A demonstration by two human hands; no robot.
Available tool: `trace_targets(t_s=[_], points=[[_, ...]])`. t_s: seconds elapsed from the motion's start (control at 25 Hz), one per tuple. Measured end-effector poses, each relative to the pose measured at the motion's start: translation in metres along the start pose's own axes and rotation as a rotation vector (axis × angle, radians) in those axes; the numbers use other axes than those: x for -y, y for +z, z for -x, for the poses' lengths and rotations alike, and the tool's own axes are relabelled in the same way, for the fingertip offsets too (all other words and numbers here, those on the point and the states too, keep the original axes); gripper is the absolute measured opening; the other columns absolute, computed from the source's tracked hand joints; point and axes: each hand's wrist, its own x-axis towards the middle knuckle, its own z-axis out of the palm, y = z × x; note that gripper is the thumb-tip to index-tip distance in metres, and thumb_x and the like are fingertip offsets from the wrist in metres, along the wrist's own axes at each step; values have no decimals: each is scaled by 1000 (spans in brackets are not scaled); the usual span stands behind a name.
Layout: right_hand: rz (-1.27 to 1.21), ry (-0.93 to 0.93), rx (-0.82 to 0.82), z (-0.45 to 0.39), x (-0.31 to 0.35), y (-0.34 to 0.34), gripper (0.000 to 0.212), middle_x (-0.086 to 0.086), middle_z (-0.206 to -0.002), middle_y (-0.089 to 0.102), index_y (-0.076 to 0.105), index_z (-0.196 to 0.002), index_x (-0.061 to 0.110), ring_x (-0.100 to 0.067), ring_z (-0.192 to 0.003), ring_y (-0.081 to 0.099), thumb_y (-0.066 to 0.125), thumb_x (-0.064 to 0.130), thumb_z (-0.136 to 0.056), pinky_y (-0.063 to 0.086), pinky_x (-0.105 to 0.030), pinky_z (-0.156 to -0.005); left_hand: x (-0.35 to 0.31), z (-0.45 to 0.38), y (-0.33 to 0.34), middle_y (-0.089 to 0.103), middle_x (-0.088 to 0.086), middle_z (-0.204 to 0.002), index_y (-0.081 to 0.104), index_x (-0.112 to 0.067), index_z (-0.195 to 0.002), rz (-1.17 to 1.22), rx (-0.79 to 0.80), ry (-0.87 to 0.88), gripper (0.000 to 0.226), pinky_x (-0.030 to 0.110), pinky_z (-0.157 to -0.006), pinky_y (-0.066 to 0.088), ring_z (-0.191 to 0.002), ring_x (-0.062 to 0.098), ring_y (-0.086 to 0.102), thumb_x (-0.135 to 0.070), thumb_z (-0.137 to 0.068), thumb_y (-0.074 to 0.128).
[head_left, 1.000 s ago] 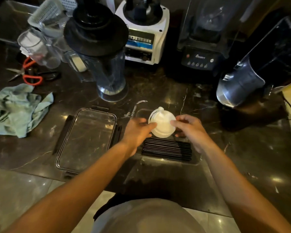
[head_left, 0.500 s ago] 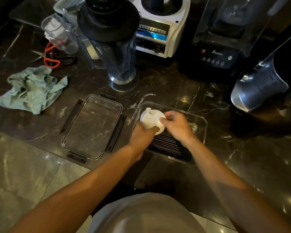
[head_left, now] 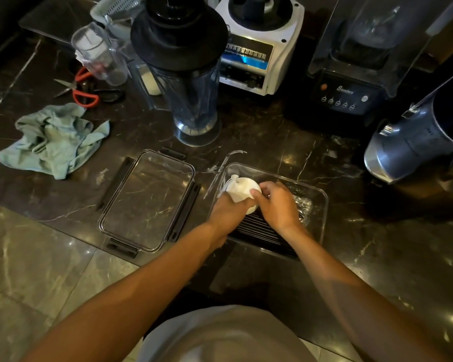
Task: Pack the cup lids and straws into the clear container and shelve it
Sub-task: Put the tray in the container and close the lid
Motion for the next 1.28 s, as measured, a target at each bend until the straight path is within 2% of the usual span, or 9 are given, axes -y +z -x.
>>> trace_targets(t_s=[0.08,0.32,0.48,0.68,0.88,0.96,1.04,1.16,1.28], points=[[-4,12,-20,3,3,-1,34,-3,-95,63,69,-100,14,-20,-89,59,61,47,-99,48,-37,-72,-4,5,-5,67,-4,-106,61,-26,-109,-20,25,27,18,22,-73,47,-97,6,61,-30,-94,69],[-13,-57,-121,7,33,-19,23,-1,-98,68,70,-110,12,-17,-87,65,65,31,-99,57,-39,-78,-21,3,-52,76,8,-108,70,-12,-121,22,28,183,28,38,-92,58,-102,23,73,-22,-95,71],[-100,-101,-135,-2,88,-20,18,1,-106,68,71,-113,16,-10,-92,65,65,26,-99,55,-29,-82,-25,-7,-109,76,1,-95,72,-18,-110,-94,-91,309,15,22,-76,57,-82,5,71,-20,-96,69],[-384,-102,30,2,158,15,16,6,-92,68,72,-111,15,-7,-86,66,67,23,-98,56,-30,-77,-7,-21,-188,74,-2,-112,67,-21,-126,-274,-306,297,37,27,-81,58,-94,8,72,-30,-91,74],[-467,130,335,15,184,76,29,15,-105,64,61,-124,21,-2,-102,64,69,29,-98,54,-25,-91,35,-25,-239,51,19,-140,53,-17,-142,-615,-500,159,60,51,-112,37,-133,39,46,-40,-90,70],[-422,189,328,15,179,96,15,18,-100,58,57,-107,31,3,-92,59,69,27,-98,46,-19,-83,47,-23,-248,43,18,-147,46,-17,-148,-633,-512,133,66,53,-116,31,-137,40,40,-41,-91,69],[-348,241,280,16,178,112,14,7,-107,60,56,-91,33,-7,-98,61,68,30,-95,49,-30,-91,54,-24,-259,40,18,-148,42,-17,-151,-593,-517,120,70,53,-117,32,-137,39,38,-39,-91,70],[-232,299,174,15,172,129,28,-4,-128,53,66,-112,22,-25,-113,61,68,37,-89,51,-44,-102,62,-31,-271,44,16,-141,48,-17,-146,-597,-530,107,63,48,-111,38,-131,36,42,-35,-91,71],[-190,317,159,18,171,134,51,-7,-144,43,54,-143,8,-26,-127,54,67,27,-97,41,-26,-96,66,-44,-284,51,12,-132,60,-15,-131,-393,-530,98,46,40,-108,43,-121,24,50,-29,-90,74]])
